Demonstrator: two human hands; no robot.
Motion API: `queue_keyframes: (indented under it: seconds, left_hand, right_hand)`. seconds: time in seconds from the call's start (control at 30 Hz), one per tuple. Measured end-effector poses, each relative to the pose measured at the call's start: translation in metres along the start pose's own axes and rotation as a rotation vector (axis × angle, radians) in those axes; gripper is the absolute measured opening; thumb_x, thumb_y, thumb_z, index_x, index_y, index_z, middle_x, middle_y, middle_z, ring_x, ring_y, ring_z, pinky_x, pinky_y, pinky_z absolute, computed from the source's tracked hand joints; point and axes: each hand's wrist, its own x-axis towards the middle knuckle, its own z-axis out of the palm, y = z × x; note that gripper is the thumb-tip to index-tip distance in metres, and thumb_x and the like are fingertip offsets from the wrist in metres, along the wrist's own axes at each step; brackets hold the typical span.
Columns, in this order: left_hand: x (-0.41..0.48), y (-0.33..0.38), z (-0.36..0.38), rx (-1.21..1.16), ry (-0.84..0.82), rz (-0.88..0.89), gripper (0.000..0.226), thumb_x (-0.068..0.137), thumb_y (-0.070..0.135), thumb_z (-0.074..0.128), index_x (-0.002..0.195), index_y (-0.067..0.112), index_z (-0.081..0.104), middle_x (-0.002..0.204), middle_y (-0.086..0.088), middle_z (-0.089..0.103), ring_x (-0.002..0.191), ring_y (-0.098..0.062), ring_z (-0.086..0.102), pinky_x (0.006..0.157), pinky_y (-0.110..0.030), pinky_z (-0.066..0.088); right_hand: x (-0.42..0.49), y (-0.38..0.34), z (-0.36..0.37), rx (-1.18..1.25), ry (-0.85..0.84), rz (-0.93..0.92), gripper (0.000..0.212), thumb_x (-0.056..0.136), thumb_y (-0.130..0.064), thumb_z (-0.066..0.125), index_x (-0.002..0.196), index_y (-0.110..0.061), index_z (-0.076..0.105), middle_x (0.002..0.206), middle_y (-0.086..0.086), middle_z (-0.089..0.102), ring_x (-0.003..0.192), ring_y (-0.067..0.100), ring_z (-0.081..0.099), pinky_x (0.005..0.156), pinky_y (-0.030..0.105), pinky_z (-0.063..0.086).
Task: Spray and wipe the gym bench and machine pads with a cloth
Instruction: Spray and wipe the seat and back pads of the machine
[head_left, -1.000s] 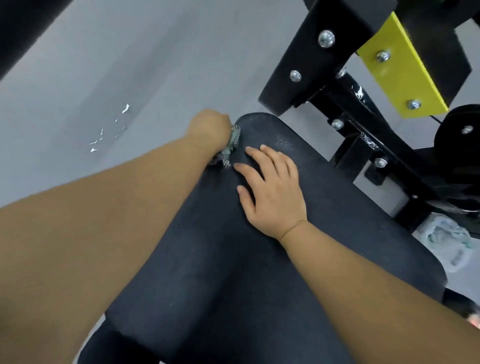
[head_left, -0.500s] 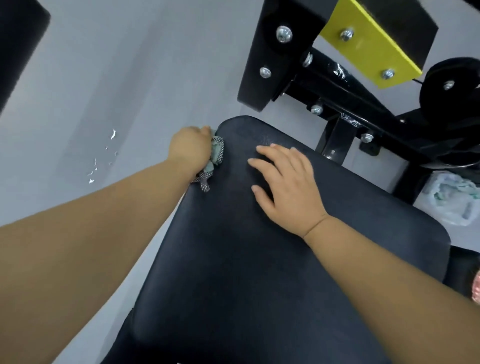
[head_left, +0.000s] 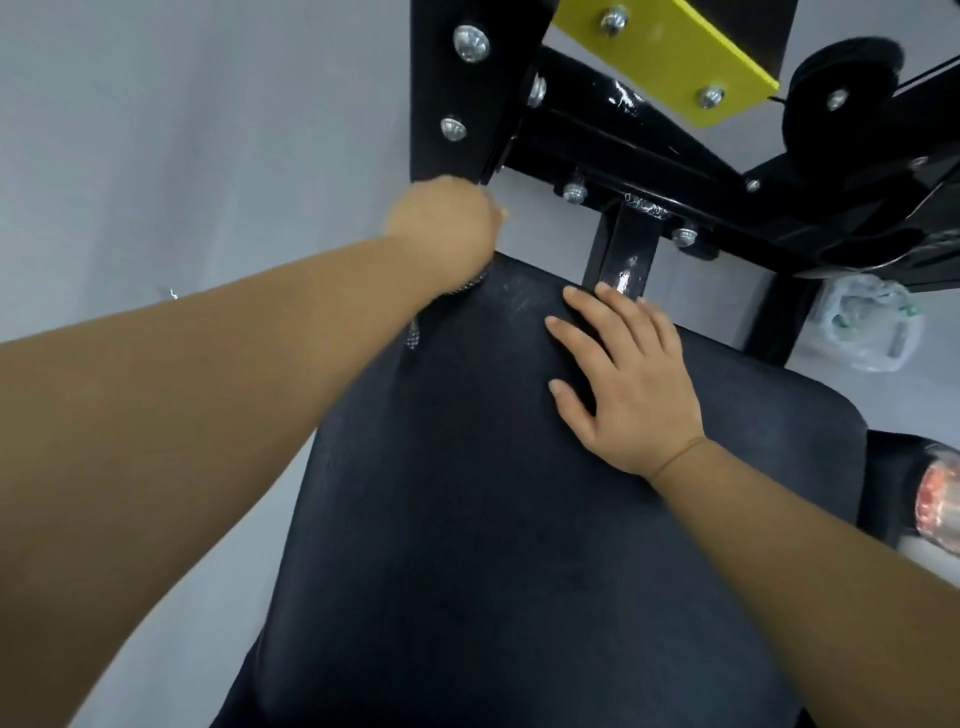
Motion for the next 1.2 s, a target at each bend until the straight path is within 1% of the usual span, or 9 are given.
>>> queue_keyframes:
  seconds: [0.07, 0.17, 0.27, 0.43, 0.53, 0.7, 0.83, 0.97, 1.2]
  left_hand:
    - [-0.006, 0.035, 0.015, 0.009, -0.059, 0.215, 0.031, 0.102, 0.015, 0.029, 0.116, 0.006, 0.055, 0.112, -0.014, 0.059, 0.102, -0.030, 0.055, 0.070, -0.037, 0.038]
    - [-0.010, 0.061, 0.025, 0.059, -0.142, 0.361, 0.037, 0.103, 0.026, 0.025, 0.106, 0.009, 0.058, 0.109, -0.009, 0.060, 0.092, -0.023, 0.054, 0.070, -0.031, 0.035]
    - [-0.004, 0.027, 0.014, 0.140, -0.109, 0.324, 0.041, 0.102, 0.032, 0.027, 0.105, 0.004, 0.057, 0.111, -0.014, 0.058, 0.099, -0.030, 0.054, 0.073, -0.035, 0.036]
    - [0.006, -0.026, -0.007, 0.281, -0.054, 0.146, 0.045, 0.101, 0.031, 0.027, 0.116, 0.002, 0.058, 0.118, -0.022, 0.057, 0.108, -0.038, 0.051, 0.083, -0.040, 0.041]
    - [0.003, 0.004, 0.005, 0.310, -0.044, 0.119, 0.041, 0.101, 0.025, 0.027, 0.110, 0.000, 0.057, 0.113, -0.022, 0.058, 0.104, -0.037, 0.052, 0.075, -0.038, 0.039]
    - [-0.015, 0.066, 0.031, 0.227, -0.046, 0.264, 0.034, 0.102, 0.029, 0.026, 0.082, 0.012, 0.048, 0.100, -0.014, 0.061, 0.079, -0.025, 0.047, 0.067, -0.034, 0.032]
    - [-0.012, 0.039, 0.018, 0.261, -0.002, 0.273, 0.039, 0.101, 0.031, 0.026, 0.096, 0.006, 0.056, 0.111, -0.018, 0.058, 0.098, -0.034, 0.053, 0.072, -0.034, 0.034]
    - [-0.003, 0.015, 0.004, 0.373, 0.009, 0.140, 0.045, 0.101, 0.030, 0.025, 0.107, 0.001, 0.059, 0.109, -0.024, 0.060, 0.104, -0.038, 0.053, 0.078, -0.038, 0.038]
    - [-0.025, 0.122, 0.049, 0.422, -0.005, 0.273, 0.033, 0.102, 0.015, 0.030, 0.111, 0.003, 0.060, 0.108, -0.017, 0.061, 0.100, -0.035, 0.056, 0.075, -0.039, 0.042]
  right_hand:
    - [0.000, -0.001, 0.001, 0.015, 0.018, 0.018, 0.047, 0.086, -0.038, 0.051, 0.124, -0.010, 0.055, 0.135, 0.013, 0.050, 0.129, 0.031, 0.038, 0.108, 0.048, 0.027]
    - [-0.002, 0.000, 0.000, 0.028, 0.077, 0.108, 0.045, 0.082, -0.037, 0.053, 0.113, -0.005, 0.058, 0.123, 0.017, 0.056, 0.118, 0.032, 0.041, 0.101, 0.045, 0.032]
    - [-0.004, -0.001, 0.000, 0.005, 0.124, 0.172, 0.038, 0.079, -0.036, 0.056, 0.101, -0.006, 0.060, 0.110, 0.014, 0.058, 0.108, 0.032, 0.045, 0.093, 0.044, 0.033]
    - [-0.003, -0.001, 0.000, -0.005, 0.146, 0.179, 0.034, 0.078, -0.035, 0.056, 0.099, -0.008, 0.061, 0.107, 0.012, 0.059, 0.107, 0.030, 0.043, 0.091, 0.043, 0.033]
    - [-0.004, -0.002, -0.001, -0.011, 0.138, 0.174, 0.033, 0.078, -0.034, 0.055, 0.099, -0.008, 0.061, 0.108, 0.010, 0.060, 0.107, 0.030, 0.042, 0.090, 0.043, 0.034]
    - [-0.007, -0.003, -0.005, 0.000, 0.147, 0.197, 0.031, 0.079, -0.031, 0.056, 0.101, -0.012, 0.066, 0.112, 0.004, 0.063, 0.103, 0.026, 0.044, 0.087, 0.038, 0.034]
    - [-0.047, 0.012, -0.022, 0.037, 0.102, 0.229, 0.035, 0.083, -0.032, 0.054, 0.111, -0.015, 0.064, 0.122, 0.001, 0.061, 0.112, 0.027, 0.049, 0.093, 0.040, 0.034]
    - [-0.107, 0.046, -0.036, -0.054, 0.035, 0.322, 0.044, 0.088, -0.038, 0.048, 0.123, -0.015, 0.060, 0.136, 0.005, 0.052, 0.126, 0.031, 0.042, 0.101, 0.047, 0.032]
    - [-0.121, 0.050, -0.026, -0.060, 0.066, 0.314, 0.047, 0.090, -0.036, 0.046, 0.130, -0.013, 0.053, 0.141, 0.010, 0.046, 0.134, 0.032, 0.034, 0.113, 0.047, 0.022]
